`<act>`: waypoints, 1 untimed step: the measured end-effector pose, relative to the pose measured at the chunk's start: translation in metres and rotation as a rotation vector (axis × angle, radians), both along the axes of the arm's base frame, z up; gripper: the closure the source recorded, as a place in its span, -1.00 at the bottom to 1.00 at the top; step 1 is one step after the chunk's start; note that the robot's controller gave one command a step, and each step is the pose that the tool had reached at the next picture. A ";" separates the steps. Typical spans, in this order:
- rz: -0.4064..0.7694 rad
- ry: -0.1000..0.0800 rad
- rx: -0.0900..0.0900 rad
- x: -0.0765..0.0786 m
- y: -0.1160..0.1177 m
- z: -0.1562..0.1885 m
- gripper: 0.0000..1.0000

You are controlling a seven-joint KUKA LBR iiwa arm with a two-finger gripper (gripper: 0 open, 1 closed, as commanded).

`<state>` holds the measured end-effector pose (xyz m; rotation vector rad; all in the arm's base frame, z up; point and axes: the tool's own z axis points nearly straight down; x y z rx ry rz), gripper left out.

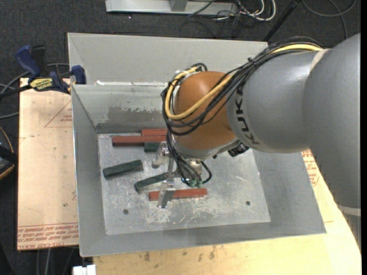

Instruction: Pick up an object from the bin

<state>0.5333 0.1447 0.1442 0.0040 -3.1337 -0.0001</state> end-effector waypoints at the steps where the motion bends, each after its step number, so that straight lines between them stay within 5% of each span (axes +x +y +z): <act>1: -0.003 -0.007 0.001 0.002 -0.001 0.004 -1.00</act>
Offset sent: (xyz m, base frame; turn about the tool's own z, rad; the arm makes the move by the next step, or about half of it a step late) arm 0.0021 -0.0270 -0.0742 0.1059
